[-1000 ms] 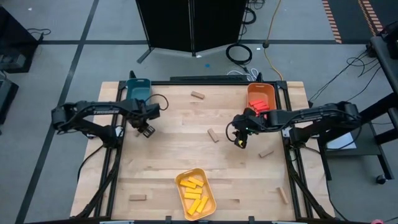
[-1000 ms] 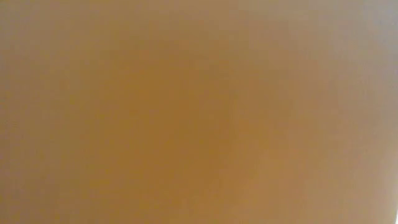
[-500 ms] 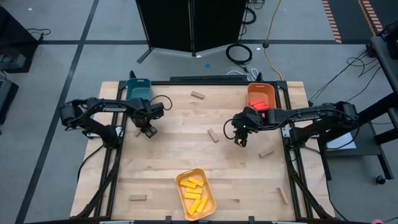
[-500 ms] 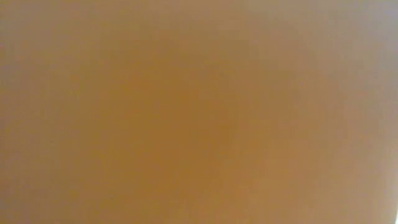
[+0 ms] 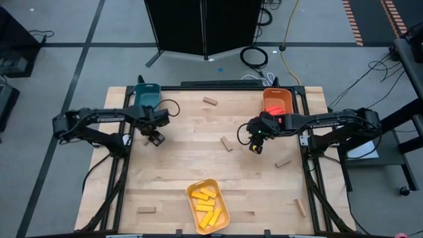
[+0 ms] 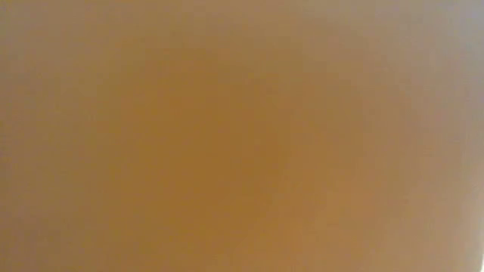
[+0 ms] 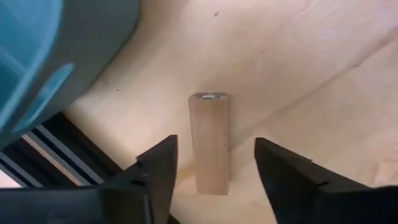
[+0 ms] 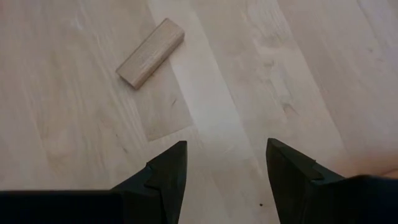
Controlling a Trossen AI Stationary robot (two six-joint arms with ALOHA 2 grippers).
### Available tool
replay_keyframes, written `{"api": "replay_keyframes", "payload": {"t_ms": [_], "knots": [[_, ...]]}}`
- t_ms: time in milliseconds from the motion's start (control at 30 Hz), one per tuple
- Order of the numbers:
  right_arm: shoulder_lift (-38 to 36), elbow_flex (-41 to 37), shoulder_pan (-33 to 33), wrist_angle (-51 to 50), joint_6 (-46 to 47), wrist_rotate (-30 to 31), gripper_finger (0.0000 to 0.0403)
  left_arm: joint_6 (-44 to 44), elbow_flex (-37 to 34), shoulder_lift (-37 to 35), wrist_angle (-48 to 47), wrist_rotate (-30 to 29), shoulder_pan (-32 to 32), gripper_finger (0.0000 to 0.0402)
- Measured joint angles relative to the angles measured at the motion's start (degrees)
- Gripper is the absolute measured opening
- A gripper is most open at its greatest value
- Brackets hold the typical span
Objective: Sort blocks
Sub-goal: Put the brown block into the blue bin
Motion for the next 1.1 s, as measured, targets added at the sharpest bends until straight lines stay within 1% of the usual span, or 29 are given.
{"api": "replay_keyframes", "payload": {"t_ms": [100, 167, 300, 400, 467, 567, 767, 800, 900, 967, 1033, 1100], "knots": [[-0.01, 0.0, 0.0, -0.01, 0.02, 0.0, 0.0161, -0.63, -3.13, -0.03, 2.37, 0.04, 0.56, 0.024], [-0.01, 0.0, 0.0, -0.01, -0.06, 0.02, 0.0161, -2.0, -5.13, 0.97, 4.36, 1.78, 1.14, 0.0254], [-0.02, 0.0, 0.0, -0.02, -0.32, 0.04, 0.0161, -8.43, -7.12, 2.69, 7.29, 0.94, 2.02, 0.026], [-0.02, 0.0, 0.0, -0.04, -0.33, 0.07, 0.0161, -6.79, -7.88, 3.05, 9.85, 2.83, 2.01, 0.0255], [-0.02, 0.0, 0.0, -0.12, -0.25, 0.04, 0.0161, -5.66, -7.9, 3.09, 10.6, 4.22, 2.12, 0.0239], [-0.02, 0.0, 0.0, -0.2, -0.12, 0.04, 0.0161, -3.82, -7.91, 3.09, 10.91, 4.81, 2.16, 0.0199], [-0.02, 0.0, 0.0, -0.36, -0.14, 0.04, 0.0161, -3.33, -7.41, 2.66, 10.99, 4.84, 2.1, 0.0082], [-0.02, 0.0, 0.0, -0.35, -0.23, 0.04, 0.0161, -3.07, -6.91, 2.61, 10.65, 4.85, 2.09, 0.0075], [-0.02, 0.0, 0.0, -0.41, -0.22, 0.04, 0.0161, -2.0, -4.37, 1.92, 10.93, 5.12, 1.65, 0.0075], [-0.02, -0.01, 0.0, -0.78, -0.22, 0.03, 0.0161, -1.28, -1.99, 0.55, 9.94, 6.51, 1.1, 0.0075], [-0.02, -0.02, 0.0, -1.24, -0.22, 0.02, 0.0161, -0.16, 1.42, -0.89, 9.11, 7.64, 0.43, 0.0075], [-0.02, -0.02, 0.0, -1.66, -0.28, 0.04, 0.0161, 1.0, 6.04, -3.1, 9.47, 6.8, 0.1, 0.0075]]}}
